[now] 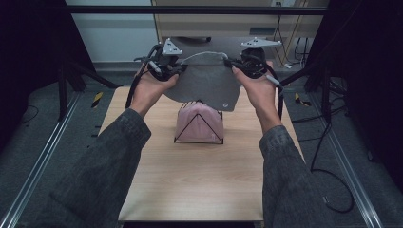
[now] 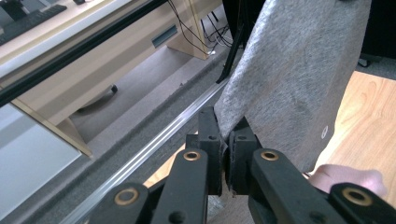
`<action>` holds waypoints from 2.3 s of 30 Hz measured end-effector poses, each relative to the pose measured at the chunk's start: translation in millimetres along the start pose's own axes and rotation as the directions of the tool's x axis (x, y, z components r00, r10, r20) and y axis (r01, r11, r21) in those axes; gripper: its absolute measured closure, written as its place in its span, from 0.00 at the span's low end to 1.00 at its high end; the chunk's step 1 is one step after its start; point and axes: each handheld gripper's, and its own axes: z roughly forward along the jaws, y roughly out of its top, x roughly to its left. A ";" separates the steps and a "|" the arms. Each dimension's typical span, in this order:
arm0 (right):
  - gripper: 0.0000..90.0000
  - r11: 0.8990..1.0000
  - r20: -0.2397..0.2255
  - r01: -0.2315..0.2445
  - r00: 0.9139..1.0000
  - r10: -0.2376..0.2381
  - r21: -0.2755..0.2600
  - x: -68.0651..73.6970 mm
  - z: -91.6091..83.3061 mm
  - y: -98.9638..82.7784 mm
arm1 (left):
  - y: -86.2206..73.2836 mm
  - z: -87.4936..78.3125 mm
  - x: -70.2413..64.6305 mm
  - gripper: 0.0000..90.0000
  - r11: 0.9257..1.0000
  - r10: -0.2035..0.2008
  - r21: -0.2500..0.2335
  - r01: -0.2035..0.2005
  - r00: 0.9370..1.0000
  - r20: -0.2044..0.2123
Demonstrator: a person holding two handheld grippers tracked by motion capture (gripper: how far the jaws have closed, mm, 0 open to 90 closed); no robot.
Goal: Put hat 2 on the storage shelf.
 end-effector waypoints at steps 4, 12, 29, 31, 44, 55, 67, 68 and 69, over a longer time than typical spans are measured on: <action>0.94 1.000 -0.001 0.000 1.000 0.000 0.013 1.9 0.4 -5.3 | -7.9 1.9 -4.8 0.96 1.000 -0.003 0.005 0.003 1.000 0.009; 0.94 0.999 -0.006 -0.002 1.000 0.002 0.043 5.8 2.6 -20.7 | -25.5 9.3 -13.4 0.96 0.999 -0.027 0.021 0.027 0.999 0.029; 0.94 0.997 -0.022 0.004 1.000 -0.002 0.073 15.9 13.0 -39.4 | -56.7 24.8 -20.5 0.96 0.996 -0.081 0.038 0.079 0.994 0.069; 0.94 0.997 -0.024 0.008 1.000 -0.006 0.082 17.6 15.1 -42.1 | -59.6 26.1 -21.3 0.96 0.996 -0.081 0.042 0.078 0.994 0.071; 0.94 0.993 -0.027 0.000 1.000 0.003 0.120 19.2 22.1 -57.6 | -76.8 32.0 -23.2 0.96 0.993 -0.101 0.064 0.097 0.992 0.075; 0.94 0.988 -0.040 0.002 0.999 0.004 0.153 25.3 33.6 -74.3 | -94.7 38.1 -24.8 0.97 0.989 -0.127 0.089 0.121 0.989 0.077; 0.94 0.981 -0.047 0.001 0.999 0.009 0.194 30.0 44.1 -91.9 | -114.4 44.8 -27.2 0.96 0.982 -0.155 0.118 0.144 0.984 0.084; 0.94 0.981 -0.047 0.002 0.999 0.008 0.194 30.1 44.8 -93.3 | -116.1 45.4 -27.4 0.97 0.982 -0.153 0.122 0.143 0.985 0.083; 0.94 0.980 -0.049 0.001 0.999 0.009 0.198 30.6 45.5 -94.9 | -117.3 45.7 -27.3 0.97 0.982 -0.154 0.124 0.143 0.985 0.083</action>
